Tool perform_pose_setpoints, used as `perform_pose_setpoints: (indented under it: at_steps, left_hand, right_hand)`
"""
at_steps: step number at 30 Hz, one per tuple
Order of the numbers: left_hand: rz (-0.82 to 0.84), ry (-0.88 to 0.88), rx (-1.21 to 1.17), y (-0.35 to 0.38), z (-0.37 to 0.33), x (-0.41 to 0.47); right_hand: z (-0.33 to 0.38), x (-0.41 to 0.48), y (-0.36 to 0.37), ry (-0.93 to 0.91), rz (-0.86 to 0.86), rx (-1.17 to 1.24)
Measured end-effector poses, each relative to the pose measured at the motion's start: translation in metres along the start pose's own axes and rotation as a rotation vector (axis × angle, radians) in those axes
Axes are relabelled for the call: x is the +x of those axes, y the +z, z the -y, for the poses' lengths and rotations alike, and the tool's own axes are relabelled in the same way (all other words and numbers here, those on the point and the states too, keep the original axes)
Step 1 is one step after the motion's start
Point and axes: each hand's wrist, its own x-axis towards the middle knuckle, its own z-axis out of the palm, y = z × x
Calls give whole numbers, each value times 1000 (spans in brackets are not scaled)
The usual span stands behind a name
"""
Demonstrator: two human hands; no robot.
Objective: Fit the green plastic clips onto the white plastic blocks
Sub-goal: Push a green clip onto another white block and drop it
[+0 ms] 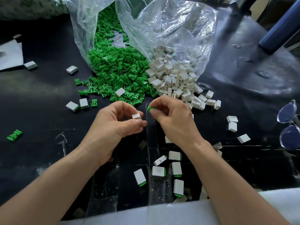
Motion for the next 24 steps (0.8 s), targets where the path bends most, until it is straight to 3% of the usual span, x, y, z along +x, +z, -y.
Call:
perform_pose_setpoints:
  at_steps: [6,14,24]
  left_hand:
    - [-7,76,104,-2,1,1]
    - [9,-32,-132,1,-1,3]
    - [70,27,-4,1,4,2]
  right_hand:
    - [1,-2,-3,-7,-7,118]
    - [4,-4,-4,4,7,236]
    - [8,-6,-4,-57,58,253]
